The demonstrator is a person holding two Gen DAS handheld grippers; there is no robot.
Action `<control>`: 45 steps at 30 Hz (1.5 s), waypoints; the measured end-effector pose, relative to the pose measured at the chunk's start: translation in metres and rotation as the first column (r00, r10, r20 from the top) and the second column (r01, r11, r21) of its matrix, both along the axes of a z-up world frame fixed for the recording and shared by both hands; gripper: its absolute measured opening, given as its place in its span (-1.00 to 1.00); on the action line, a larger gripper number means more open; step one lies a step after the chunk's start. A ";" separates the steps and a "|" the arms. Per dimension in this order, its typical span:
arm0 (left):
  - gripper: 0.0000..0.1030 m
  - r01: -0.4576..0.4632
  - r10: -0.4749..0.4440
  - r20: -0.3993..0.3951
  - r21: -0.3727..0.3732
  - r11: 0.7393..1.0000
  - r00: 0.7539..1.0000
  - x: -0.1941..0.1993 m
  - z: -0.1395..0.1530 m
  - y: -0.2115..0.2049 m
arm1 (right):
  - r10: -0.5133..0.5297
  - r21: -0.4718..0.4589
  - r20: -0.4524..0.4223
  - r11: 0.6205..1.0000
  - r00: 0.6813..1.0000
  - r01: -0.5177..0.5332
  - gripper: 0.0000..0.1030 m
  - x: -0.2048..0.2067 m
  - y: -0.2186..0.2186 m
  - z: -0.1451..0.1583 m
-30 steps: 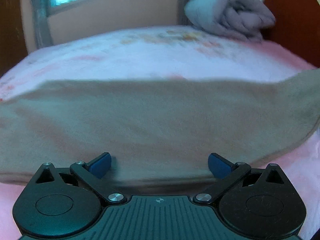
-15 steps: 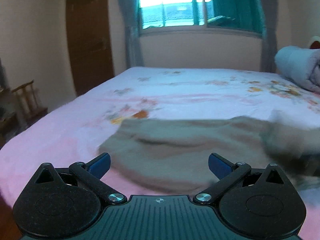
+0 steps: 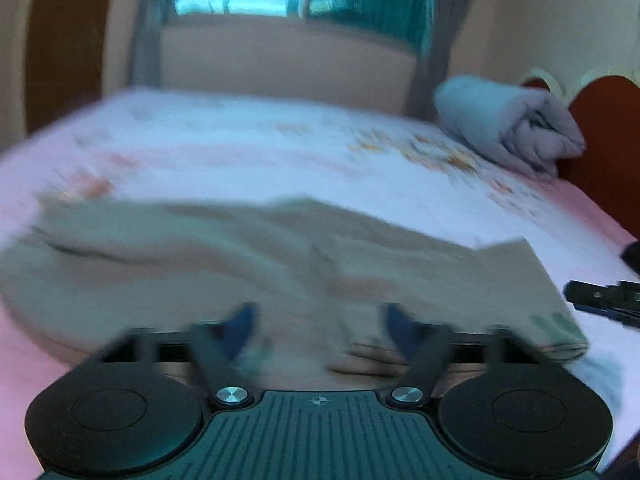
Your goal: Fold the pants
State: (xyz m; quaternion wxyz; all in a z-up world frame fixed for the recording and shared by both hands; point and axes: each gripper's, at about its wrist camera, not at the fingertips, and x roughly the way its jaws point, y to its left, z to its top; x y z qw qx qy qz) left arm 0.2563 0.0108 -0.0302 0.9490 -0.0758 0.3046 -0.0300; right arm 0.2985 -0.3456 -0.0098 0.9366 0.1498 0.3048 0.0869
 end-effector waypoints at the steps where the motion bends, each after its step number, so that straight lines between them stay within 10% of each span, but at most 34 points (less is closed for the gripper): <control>1: -0.11 0.003 -0.004 -0.038 -0.016 1.000 0.999 0.010 -0.007 -0.004 | -0.043 0.057 -0.015 0.997 0.999 0.044 -0.53 -0.002 -0.017 -0.004; 8: -0.13 -0.017 0.018 -0.152 0.009 1.000 0.988 0.033 -0.040 -0.019 | -0.218 0.376 -0.105 0.895 0.970 0.241 -0.50 -0.007 -0.091 -0.038; 13: -0.34 -0.008 0.006 -0.170 -0.011 1.000 0.986 0.037 -0.037 -0.019 | -0.111 0.591 -0.230 0.773 0.967 0.230 -0.25 -0.012 -0.100 -0.054; 30: -0.34 -0.074 0.070 -0.132 -0.023 0.997 0.989 0.021 -0.032 -0.024 | -0.062 0.737 -0.305 0.617 0.950 0.277 -0.11 -0.003 -0.079 -0.095; 37: -0.34 -0.059 0.056 -0.151 -0.015 0.998 0.987 0.027 -0.034 -0.029 | -0.241 0.714 -0.318 0.576 0.917 0.399 -0.96 -0.009 -0.087 -0.103; 40: -0.34 -0.046 0.044 -0.146 -0.006 0.999 0.988 0.026 -0.035 -0.028 | -0.242 0.741 -0.369 0.506 0.897 0.441 -0.97 -0.015 -0.093 -0.119; 42: -0.33 -0.045 0.043 -0.140 -0.018 0.999 0.989 0.024 -0.036 -0.024 | -0.205 0.727 -0.381 0.536 0.902 0.429 -0.80 -0.014 -0.092 -0.109; 45: -0.33 -0.039 0.036 -0.129 -0.026 0.999 0.991 0.024 -0.039 -0.021 | -0.167 0.634 -0.274 0.709 0.947 0.308 -0.53 -0.028 -0.087 -0.062</control>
